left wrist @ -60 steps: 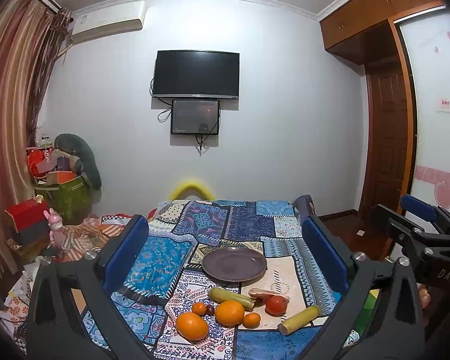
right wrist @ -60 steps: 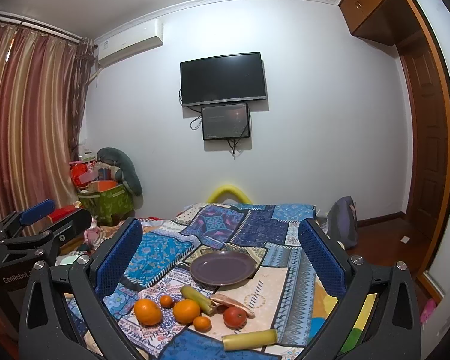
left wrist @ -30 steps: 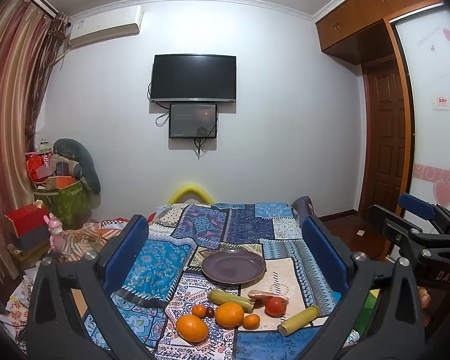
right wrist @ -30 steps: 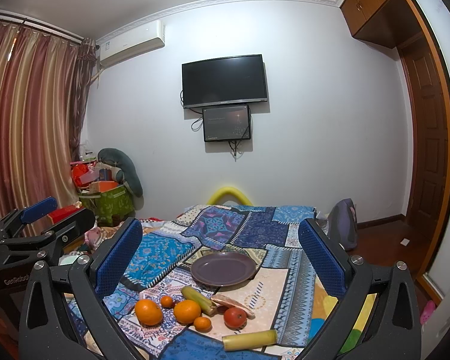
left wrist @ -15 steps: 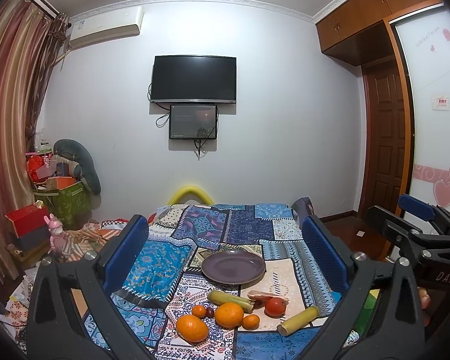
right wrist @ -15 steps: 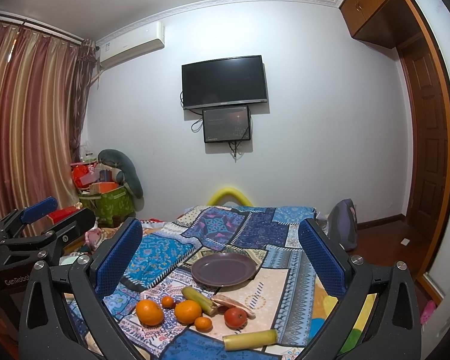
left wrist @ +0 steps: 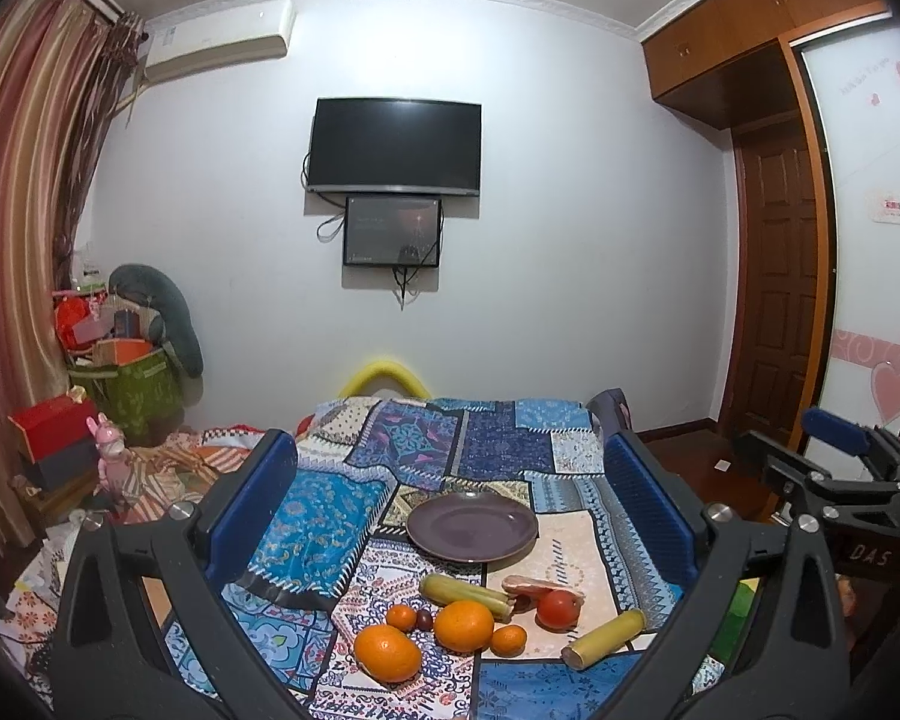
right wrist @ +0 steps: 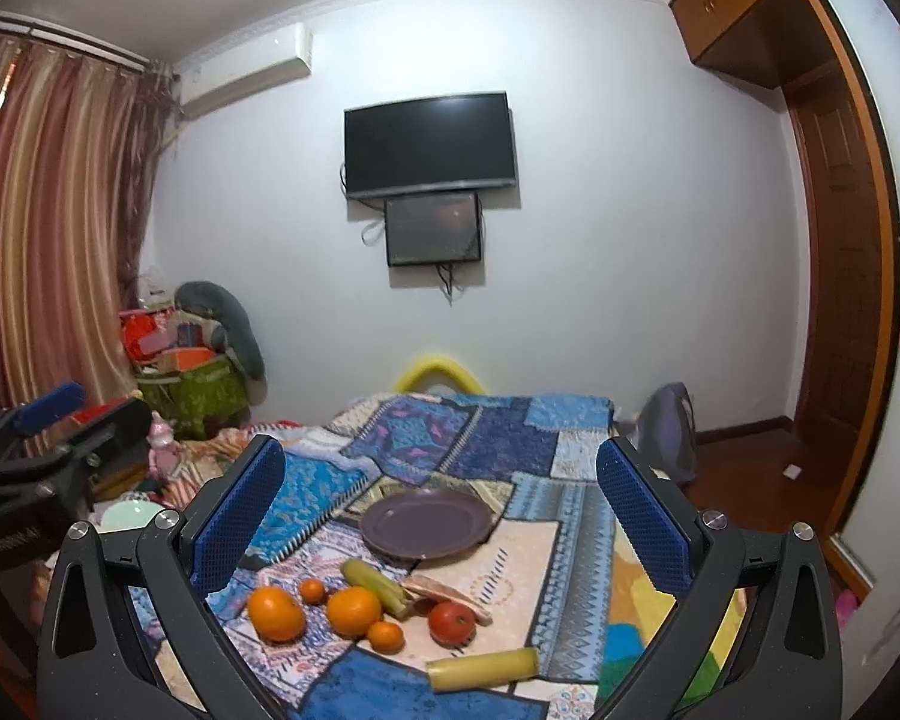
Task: Organize fruits
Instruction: 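Grasp the large orange with the left tool while the right tool grasps the yellow cylinder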
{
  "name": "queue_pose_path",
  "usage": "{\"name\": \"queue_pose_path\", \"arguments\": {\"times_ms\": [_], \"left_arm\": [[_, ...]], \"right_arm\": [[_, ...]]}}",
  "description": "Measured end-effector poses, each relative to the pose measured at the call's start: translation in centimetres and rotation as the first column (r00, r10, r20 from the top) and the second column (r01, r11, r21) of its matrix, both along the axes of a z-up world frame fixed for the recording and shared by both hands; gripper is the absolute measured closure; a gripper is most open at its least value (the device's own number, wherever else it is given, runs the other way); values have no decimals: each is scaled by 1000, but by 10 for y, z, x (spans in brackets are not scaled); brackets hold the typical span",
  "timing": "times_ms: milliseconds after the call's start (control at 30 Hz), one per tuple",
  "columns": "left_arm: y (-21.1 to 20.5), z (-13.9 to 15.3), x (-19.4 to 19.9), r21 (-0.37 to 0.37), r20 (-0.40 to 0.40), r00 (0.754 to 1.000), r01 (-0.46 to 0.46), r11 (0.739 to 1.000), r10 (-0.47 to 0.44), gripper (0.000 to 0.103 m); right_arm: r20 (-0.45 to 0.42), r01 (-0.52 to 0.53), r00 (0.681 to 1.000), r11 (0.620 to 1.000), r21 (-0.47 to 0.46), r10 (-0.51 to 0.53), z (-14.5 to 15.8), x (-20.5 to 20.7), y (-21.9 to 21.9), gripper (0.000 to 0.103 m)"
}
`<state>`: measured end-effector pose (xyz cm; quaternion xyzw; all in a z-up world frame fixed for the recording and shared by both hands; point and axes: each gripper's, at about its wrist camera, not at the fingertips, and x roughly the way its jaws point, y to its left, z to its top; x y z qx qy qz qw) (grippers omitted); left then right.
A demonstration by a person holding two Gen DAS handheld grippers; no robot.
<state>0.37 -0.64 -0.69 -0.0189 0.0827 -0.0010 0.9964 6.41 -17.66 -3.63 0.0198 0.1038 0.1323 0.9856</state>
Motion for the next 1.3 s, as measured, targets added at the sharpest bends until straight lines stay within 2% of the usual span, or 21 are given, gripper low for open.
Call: {"name": "queue_pose_path", "arguments": {"times_ms": [200,300,367,567,700,867,1033,1133,1300], "left_arm": [[17,-16,23,-2,-73,997,-28,1000,27,0],[26,-27,37,1,-119,992,-43,999,43,0],[33,-37,46,10,-156,986,-55,998,56,8],[50,-69,77,24,-282,957,-64,998,68,22],[58,-96,97,35,-364,929,-61,998,70,24],[67,-134,120,29,-477,878,-44,999,53,26],[73,-165,134,3,-567,823,-23,1000,20,26],[72,-180,140,-10,-600,800,-8,1000,0,26],[68,-203,153,-30,-653,757,9,1000,-26,26]], "right_arm": [[-109,12,994,1000,-5,-12,-25,19,-6,0],[-156,35,987,999,-42,-41,-39,28,-7,0],[-196,40,979,997,-60,-51,-51,37,-9,0],[-345,38,937,997,-68,-59,-88,61,-18,0],[-446,31,893,997,-76,-62,-112,77,-21,7],[-564,5,825,998,-56,-35,-142,95,-19,16],[-642,-7,767,1000,-25,-11,-169,109,-17,16],[-681,-9,732,1000,-9,1,-182,116,-17,16],[-718,-21,695,1000,11,22,-194,124,-13,16]]}}
